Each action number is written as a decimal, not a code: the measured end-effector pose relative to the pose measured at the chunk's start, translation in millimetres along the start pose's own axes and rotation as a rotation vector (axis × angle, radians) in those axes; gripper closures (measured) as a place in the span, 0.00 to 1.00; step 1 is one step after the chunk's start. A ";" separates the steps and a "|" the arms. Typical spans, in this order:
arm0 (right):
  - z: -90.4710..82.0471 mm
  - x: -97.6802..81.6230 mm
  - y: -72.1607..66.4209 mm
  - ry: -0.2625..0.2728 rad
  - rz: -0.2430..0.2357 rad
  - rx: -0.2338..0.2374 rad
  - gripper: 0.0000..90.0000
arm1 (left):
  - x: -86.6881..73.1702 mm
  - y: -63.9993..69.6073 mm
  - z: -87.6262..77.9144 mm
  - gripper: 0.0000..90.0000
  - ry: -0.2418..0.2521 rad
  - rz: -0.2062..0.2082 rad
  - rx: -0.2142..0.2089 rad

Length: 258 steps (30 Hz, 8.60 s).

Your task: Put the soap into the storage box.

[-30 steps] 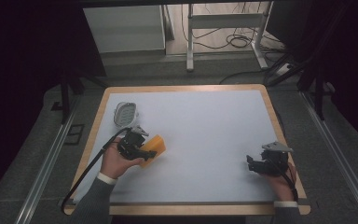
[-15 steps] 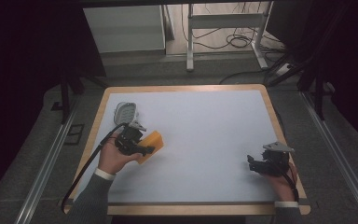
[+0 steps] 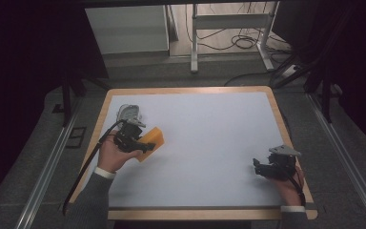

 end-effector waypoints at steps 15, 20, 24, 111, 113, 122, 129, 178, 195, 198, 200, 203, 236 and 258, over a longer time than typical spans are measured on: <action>0.3 -0.3 0.2 -0.002 0.001 0.000 0.11 | 3.4 -12.4 -8.3 0.68 0.011 -0.024 0.015; 0.4 -0.2 0.2 -0.001 0.002 -0.001 0.11 | 4.5 -16.3 -9.6 0.68 0.011 -0.032 0.019; 0.6 -0.4 0.6 -0.002 0.005 -0.003 0.11 | 5.5 -19.8 -10.6 0.68 0.011 -0.039 0.021; 1.6 -2.4 4.8 -0.009 0.016 -0.010 0.11 | 37.1 -110.1 -11.9 0.68 0.028 -0.248 0.001; 1.7 -2.6 5.3 -0.009 0.018 -0.010 0.11 | 37.3 -112.1 -11.9 0.68 0.028 -0.251 -0.002; 3.0 -3.0 5.0 -0.012 0.015 -0.013 0.11 | 41.5 -120.2 -13.9 0.68 0.039 -0.269 0.022; 3.2 -3.1 4.9 -0.013 0.014 -0.013 0.11 | 44.1 -128.4 -14.0 0.68 0.055 -0.301 0.021; 5.4 -4.1 5.3 -0.020 0.008 -0.013 0.11 | 46.1 -171.4 17.5 0.68 0.039 -0.498 0.090; 7.1 -4.8 5.1 -0.027 0.008 -0.016 0.11 | 31.5 -178.3 32.4 0.68 0.064 -0.564 0.098; 7.4 -5.0 5.0 -0.029 0.008 -0.017 0.11 | 30.7 -178.3 32.8 0.67 0.078 -0.566 0.101; 7.3 -4.9 5.0 -0.028 0.007 -0.016 0.11 | 31.2 -177.8 28.4 0.63 0.100 -0.558 0.113; 7.0 -4.7 4.7 -0.026 0.008 -0.016 0.11 | 30.9 -177.3 22.8 0.50 0.108 -0.562 0.136; 4.6 -3.6 3.5 -0.019 0.007 -0.014 0.11 | 15.9 -106.9 -18.7 0.25 0.223 -0.265 0.041; 3.4 -2.4 -0.9 -0.015 -0.005 -0.012 0.11 | -51.3 -46.0 7.8 0.26 0.253 -0.176 -0.041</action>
Point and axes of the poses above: each handheld gripper's, and its own axes: z roughly forward along the jaws, x roughly out of its top, y roughly to its right, the point moved 3 cm from there along z, roughly forward along the jaws, and after that the axes turned 12 degrees about -y, right-handed, at the moved point
